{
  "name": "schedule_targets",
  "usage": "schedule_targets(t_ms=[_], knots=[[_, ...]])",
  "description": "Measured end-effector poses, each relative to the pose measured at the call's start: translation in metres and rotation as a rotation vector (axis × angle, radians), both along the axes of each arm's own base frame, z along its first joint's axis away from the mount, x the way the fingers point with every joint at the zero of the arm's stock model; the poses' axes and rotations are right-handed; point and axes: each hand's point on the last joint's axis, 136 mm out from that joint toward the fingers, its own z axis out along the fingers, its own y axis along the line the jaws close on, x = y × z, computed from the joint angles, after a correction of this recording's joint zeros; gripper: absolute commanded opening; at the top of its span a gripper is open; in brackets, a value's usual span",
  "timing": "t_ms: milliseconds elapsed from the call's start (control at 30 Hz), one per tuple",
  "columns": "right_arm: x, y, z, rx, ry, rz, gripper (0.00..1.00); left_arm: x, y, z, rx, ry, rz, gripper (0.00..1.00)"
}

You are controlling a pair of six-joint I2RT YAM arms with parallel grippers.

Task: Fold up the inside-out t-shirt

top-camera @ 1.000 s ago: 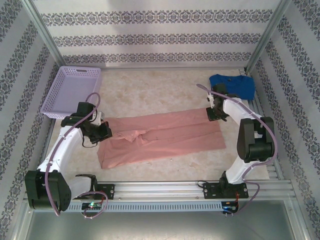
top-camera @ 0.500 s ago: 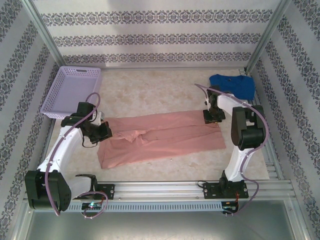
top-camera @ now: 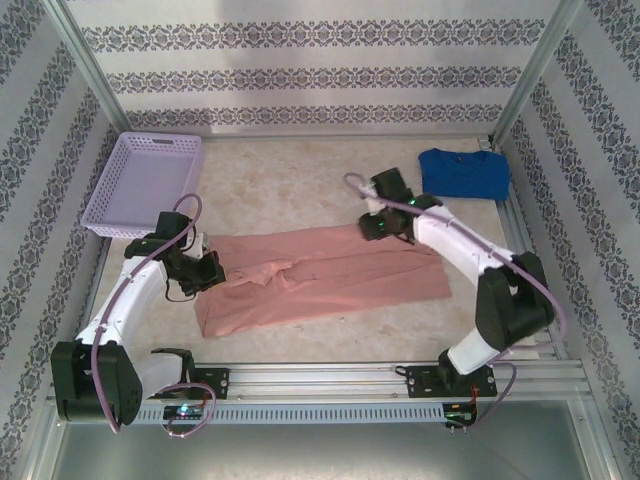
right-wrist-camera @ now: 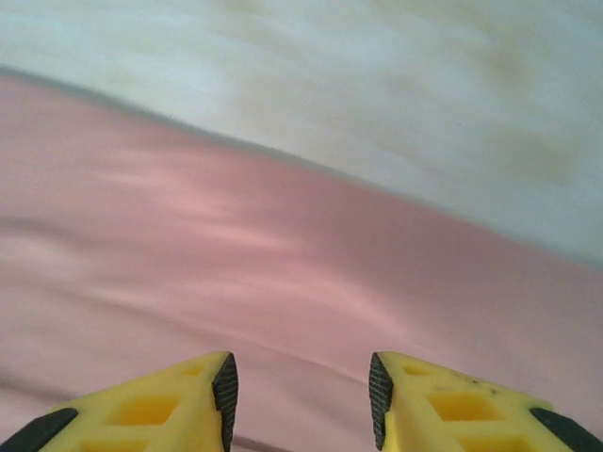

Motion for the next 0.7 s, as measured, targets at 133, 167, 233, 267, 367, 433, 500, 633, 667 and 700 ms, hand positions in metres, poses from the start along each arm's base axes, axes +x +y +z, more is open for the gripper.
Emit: schedule_targets(t_ms=[133, 167, 233, 267, 367, 433, 500, 633, 667, 700], knots=[[-0.051, 0.111, 0.006, 0.190, -0.044, 0.270, 0.48, 0.000, 0.000, 0.000, -0.002, -0.001, 0.000, 0.00], [-0.064, 0.135, 0.002, 0.218, -0.046, 0.323, 0.48, 0.000, 0.000, 0.001, -0.002, -0.002, 0.000, 0.00], [-0.085, 0.176, -0.010, 0.250, -0.052, 0.412, 0.48, 0.000, 0.000, 0.001, -0.002, -0.005, 0.000, 0.00], [-0.096, 0.194, -0.020, 0.251, -0.050, 0.452, 0.48, 0.000, 0.000, 0.002, -0.003, -0.008, 0.000, 0.00], [-0.120, 0.228, -0.051, 0.230, -0.034, 0.527, 0.48, 0.000, 0.000, 0.004, -0.003, -0.018, 0.000, 0.00], [-0.126, 0.237, -0.067, 0.204, -0.034, 0.543, 0.48, 0.000, 0.000, 0.004, -0.003, -0.020, 0.000, 0.00], [-0.125, 0.242, -0.078, 0.171, -0.051, 0.537, 0.48, 0.000, -0.001, 0.005, -0.004, -0.021, -0.001, 0.00], [-0.114, 0.246, -0.087, 0.116, -0.107, 0.499, 0.48, 0.000, -0.001, 0.005, -0.007, -0.022, -0.002, 0.00], [-0.112, 0.246, -0.087, 0.112, -0.114, 0.493, 0.48, 0.000, -0.001, 0.005, -0.007, -0.023, -0.002, 0.00], [-0.108, 0.246, -0.086, 0.103, -0.130, 0.479, 0.46, 0.000, -0.001, 0.006, -0.007, -0.026, -0.002, 0.00]])
